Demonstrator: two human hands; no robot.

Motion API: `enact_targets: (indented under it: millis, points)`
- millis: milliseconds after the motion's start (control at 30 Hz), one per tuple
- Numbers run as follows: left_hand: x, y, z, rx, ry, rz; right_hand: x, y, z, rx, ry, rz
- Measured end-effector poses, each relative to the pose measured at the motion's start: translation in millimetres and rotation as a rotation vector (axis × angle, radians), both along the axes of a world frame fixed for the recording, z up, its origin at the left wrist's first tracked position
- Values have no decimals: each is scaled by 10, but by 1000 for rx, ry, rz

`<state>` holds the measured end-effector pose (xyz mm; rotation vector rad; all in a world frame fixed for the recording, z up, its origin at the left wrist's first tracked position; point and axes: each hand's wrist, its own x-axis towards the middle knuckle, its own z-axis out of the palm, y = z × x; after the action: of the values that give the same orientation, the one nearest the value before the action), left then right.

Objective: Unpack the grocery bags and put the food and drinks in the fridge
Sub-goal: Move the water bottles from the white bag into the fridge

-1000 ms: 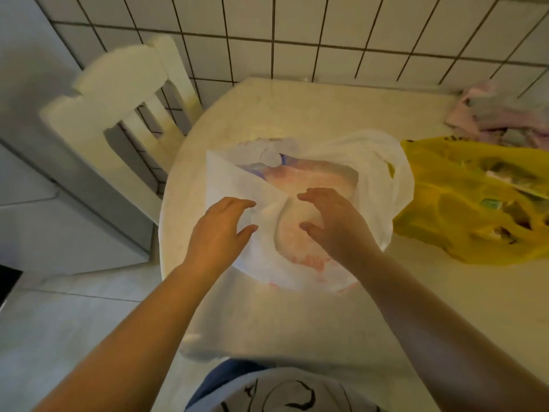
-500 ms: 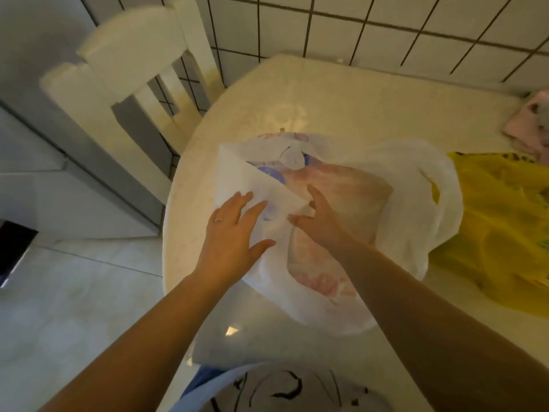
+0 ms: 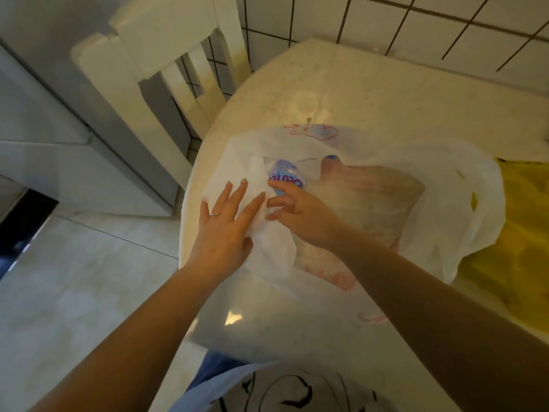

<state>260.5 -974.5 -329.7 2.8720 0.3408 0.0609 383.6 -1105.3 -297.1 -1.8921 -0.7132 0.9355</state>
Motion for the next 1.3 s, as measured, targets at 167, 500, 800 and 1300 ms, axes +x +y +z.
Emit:
enact_targets:
  millis: [167, 500, 800, 1300]
  points:
    - [-213, 113, -98, 82, 241, 80, 248, -15, -145, -145, -743, 221]
    - [-1, -163, -79, 166, 6, -332, 585, 127, -166, -294, -1270, 844]
    - [38, -36, -182, 116, 171, -342, 608, -62, -343, -324, -1418, 552]
    - [252, 2, 22, -147, 113, -74, 870, -595, -325, -182, -974, 62]
